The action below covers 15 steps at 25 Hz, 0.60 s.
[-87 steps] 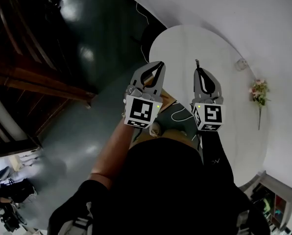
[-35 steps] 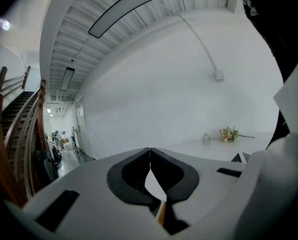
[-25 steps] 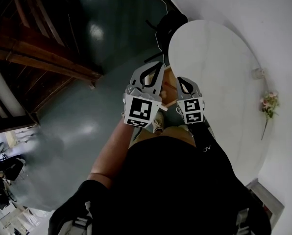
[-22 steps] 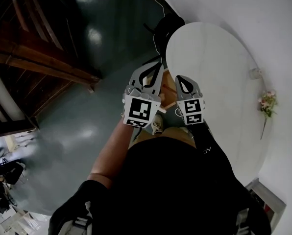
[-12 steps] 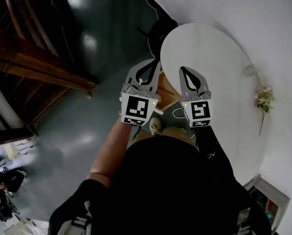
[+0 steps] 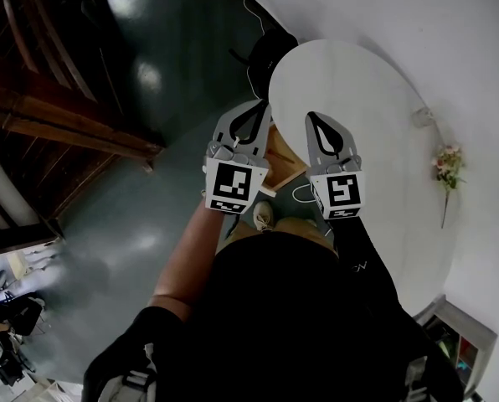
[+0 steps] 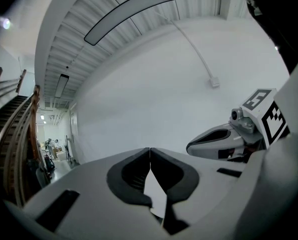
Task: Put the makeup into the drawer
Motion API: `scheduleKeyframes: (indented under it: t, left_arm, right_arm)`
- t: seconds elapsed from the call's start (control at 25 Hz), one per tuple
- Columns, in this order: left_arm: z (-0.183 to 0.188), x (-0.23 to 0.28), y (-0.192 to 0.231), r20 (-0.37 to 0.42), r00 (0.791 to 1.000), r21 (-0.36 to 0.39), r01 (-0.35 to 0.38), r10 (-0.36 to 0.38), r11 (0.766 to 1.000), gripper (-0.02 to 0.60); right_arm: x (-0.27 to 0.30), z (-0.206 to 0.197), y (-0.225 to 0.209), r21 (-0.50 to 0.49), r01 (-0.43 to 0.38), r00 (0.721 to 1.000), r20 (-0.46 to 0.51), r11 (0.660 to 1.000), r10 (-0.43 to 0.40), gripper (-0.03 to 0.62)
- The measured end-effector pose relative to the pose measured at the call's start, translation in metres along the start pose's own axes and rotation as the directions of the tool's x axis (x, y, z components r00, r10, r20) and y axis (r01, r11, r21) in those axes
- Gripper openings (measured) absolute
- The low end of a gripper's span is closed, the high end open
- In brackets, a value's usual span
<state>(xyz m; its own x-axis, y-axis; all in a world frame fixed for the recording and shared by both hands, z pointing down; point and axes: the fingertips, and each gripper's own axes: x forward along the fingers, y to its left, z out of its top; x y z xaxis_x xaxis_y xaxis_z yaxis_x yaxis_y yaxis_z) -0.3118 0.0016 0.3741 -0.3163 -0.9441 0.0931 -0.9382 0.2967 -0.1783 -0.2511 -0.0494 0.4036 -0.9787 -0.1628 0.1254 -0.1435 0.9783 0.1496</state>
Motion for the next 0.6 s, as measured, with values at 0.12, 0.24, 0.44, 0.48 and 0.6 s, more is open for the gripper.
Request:
scheduleKeyframes:
  t: [0.12,0.24,0.44,0.48,0.6]
  left_arm:
    - [-0.0009,0.0005,-0.0008,-0.004,1.000,0.001,0.003,-0.003,1.000,0.009]
    - [-0.0025,-0.0001,-0.0003,-0.007,1.000,0.001,0.002,-0.002,1.000,0.009]
    - [-0.0015,-0.0020,0.0004,-0.006,1.000,0.002,-0.005,0.005,1.000,0.009]
    - [-0.0008,-0.0022,0.0006,-0.006,1.000,0.003,-0.005,0.005,1.000,0.009]
    - [0.0004,-0.0037,0.0016,-0.008,1.000,0.005,-0.005,0.005,1.000,0.009]
  right_arm:
    - [-0.0017,0.0011,0.0039,0.043,-0.039,0.999,0.024,0.998,0.038,0.005]
    - [-0.0039,0.0025,0.0063,0.049,-0.055,0.998,0.031,0.997,0.054,0.005]
    - [-0.0068,0.0017,0.0050,0.030,-0.054,0.998,0.029,0.998,0.053,0.005]
    - [-0.0071,0.0017,0.0053,0.032,-0.056,0.998,0.028,0.998,0.055,0.005]
    - [-0.0071,0.0011,0.0079,0.045,-0.064,0.998,0.029,0.997,0.062,0.005]
